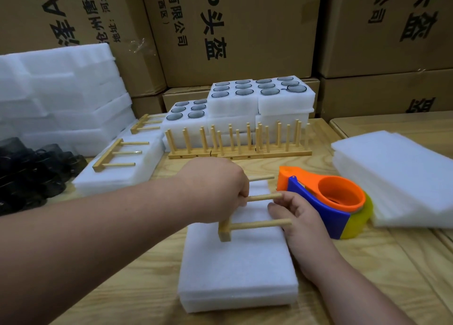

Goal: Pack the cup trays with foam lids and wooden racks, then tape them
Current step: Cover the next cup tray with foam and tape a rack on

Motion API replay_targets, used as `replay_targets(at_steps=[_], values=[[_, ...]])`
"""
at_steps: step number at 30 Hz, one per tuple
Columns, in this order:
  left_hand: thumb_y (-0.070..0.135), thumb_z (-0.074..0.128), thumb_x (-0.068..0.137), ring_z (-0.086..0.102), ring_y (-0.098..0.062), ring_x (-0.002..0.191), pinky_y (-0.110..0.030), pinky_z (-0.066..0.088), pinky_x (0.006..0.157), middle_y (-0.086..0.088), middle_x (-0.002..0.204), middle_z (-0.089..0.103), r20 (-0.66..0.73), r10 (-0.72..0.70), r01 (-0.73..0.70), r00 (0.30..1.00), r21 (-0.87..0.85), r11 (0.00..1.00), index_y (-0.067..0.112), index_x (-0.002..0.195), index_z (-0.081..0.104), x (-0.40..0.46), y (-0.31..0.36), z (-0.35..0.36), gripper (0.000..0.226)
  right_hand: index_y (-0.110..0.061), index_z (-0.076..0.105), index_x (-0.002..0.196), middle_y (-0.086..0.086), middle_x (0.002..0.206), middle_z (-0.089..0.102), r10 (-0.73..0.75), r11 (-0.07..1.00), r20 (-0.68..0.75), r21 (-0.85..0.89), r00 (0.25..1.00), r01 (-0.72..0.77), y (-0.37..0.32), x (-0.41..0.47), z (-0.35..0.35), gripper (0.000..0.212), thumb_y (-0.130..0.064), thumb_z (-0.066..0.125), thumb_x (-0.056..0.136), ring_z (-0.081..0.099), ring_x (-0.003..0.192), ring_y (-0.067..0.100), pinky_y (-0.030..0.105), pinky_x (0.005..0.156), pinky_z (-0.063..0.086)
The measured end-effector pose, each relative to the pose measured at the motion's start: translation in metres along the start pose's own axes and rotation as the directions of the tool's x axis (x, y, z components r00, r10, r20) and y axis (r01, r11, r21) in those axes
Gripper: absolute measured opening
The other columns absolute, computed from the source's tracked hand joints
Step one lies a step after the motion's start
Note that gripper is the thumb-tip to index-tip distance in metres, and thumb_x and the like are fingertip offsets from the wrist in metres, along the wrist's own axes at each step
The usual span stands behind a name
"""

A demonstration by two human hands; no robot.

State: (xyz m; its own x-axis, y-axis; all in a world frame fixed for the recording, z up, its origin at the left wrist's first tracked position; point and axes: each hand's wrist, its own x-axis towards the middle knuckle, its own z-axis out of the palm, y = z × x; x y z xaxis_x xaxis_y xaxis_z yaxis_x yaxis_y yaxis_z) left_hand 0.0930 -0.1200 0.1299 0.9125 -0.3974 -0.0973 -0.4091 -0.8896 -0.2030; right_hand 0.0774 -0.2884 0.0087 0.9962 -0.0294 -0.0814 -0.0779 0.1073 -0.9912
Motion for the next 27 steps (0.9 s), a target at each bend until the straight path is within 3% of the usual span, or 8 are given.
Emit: replay_targets(at_steps=[5,10,15,18,20,22,23,27], values=[[0.04,0.054,0.1,0.062,-0.021,0.099,-0.037,0.058,0.083,0.009,0.103,0.07,0.088,-0.019,0.014,0.996,0.057,0.998,0.032,0.109,0.073,-0.006,-0.002,-0.001,0.022,-0.023,0.069,0.109,-0.011,0.095,0.077,-0.026,1.0,0.022,0.014,0.999,0.026,0.001,0.001,0.0,0.018,-0.012,0.068,0.094,0.074,0.087,0.007,0.022,0.067,0.059],[0.042,0.055,0.098,0.063,-0.018,0.097,-0.038,0.058,0.082,0.011,0.102,0.07,0.087,-0.003,-0.002,0.996,0.05,0.999,0.033,0.107,0.073,-0.013,-0.007,0.005,0.022,-0.024,0.07,0.108,-0.006,0.096,0.078,-0.009,1.0,-0.004,0.028,1.0,0.009,0.003,0.001,-0.001,0.015,-0.015,0.063,0.098,0.075,0.09,0.013,0.038,0.08,0.061],[0.056,0.054,0.096,0.051,0.0,0.101,-0.029,0.047,0.088,0.025,0.118,0.054,-0.154,-0.088,0.026,0.984,-0.365,0.931,0.048,0.129,0.055,-0.018,-0.026,0.02,0.034,-0.026,0.072,0.105,0.0,0.097,0.079,0.009,0.997,0.012,0.072,1.0,-0.01,0.004,0.002,-0.001,0.014,-0.024,0.059,0.1,0.076,0.092,0.021,0.047,0.082,0.06],[0.055,0.053,0.097,0.05,0.006,0.12,-0.026,0.041,0.098,0.027,0.137,0.049,-0.208,-0.362,0.065,0.908,-0.786,0.615,0.047,0.141,0.047,-0.032,-0.037,0.05,0.045,-0.03,0.071,0.108,-0.004,0.101,0.078,-0.017,0.997,0.02,0.071,1.0,0.016,0.006,0.001,-0.001,0.015,-0.021,0.062,0.099,0.075,0.094,0.017,0.042,0.081,0.06],[0.049,0.056,0.099,0.044,0.005,0.133,-0.027,0.036,0.108,0.025,0.149,0.045,-0.04,-0.515,0.072,0.856,-0.978,0.196,0.044,0.149,0.042,-0.043,-0.034,0.076,0.052,-0.033,0.07,0.116,-0.008,0.107,0.077,-0.026,0.996,0.042,0.087,0.999,0.022,0.005,0.0,0.002,0.022,-0.02,0.061,0.1,0.074,0.097,0.013,0.042,0.086,0.059],[0.041,0.058,0.098,0.049,0.001,0.132,-0.03,0.038,0.111,0.02,0.15,0.049,0.158,-0.504,0.031,0.849,-0.967,-0.252,0.038,0.151,0.044,-0.049,-0.023,0.098,0.055,-0.036,0.067,0.125,-0.011,0.116,0.075,-0.031,0.994,0.077,0.103,0.997,0.023,0.005,0.0,0.005,0.029,-0.021,0.059,0.102,0.072,0.105,0.012,0.043,0.092,0.057],[0.036,0.058,0.098,0.057,0.002,0.124,-0.029,0.043,0.104,0.02,0.144,0.056,0.216,-0.476,0.008,0.852,-0.917,-0.4,0.035,0.15,0.047,-0.049,-0.018,0.106,0.054,-0.037,0.067,0.126,-0.012,0.118,0.074,-0.04,0.993,0.098,0.114,0.994,0.029,0.005,0.0,0.006,0.03,-0.021,0.058,0.102,0.072,0.107,0.012,0.042,0.093,0.057],[0.011,0.047,0.101,0.069,0.0,0.102,-0.03,0.051,0.086,0.023,0.126,0.064,0.267,-0.473,-0.059,0.839,-0.82,-0.569,0.034,0.145,0.053,-0.045,-0.006,0.123,0.05,-0.044,0.071,0.117,-0.009,0.117,0.075,-0.078,0.99,0.161,0.125,0.984,0.058,0.004,0.0,0.006,0.031,-0.021,0.057,0.102,0.073,0.106,0.013,0.039,0.086,0.056]])
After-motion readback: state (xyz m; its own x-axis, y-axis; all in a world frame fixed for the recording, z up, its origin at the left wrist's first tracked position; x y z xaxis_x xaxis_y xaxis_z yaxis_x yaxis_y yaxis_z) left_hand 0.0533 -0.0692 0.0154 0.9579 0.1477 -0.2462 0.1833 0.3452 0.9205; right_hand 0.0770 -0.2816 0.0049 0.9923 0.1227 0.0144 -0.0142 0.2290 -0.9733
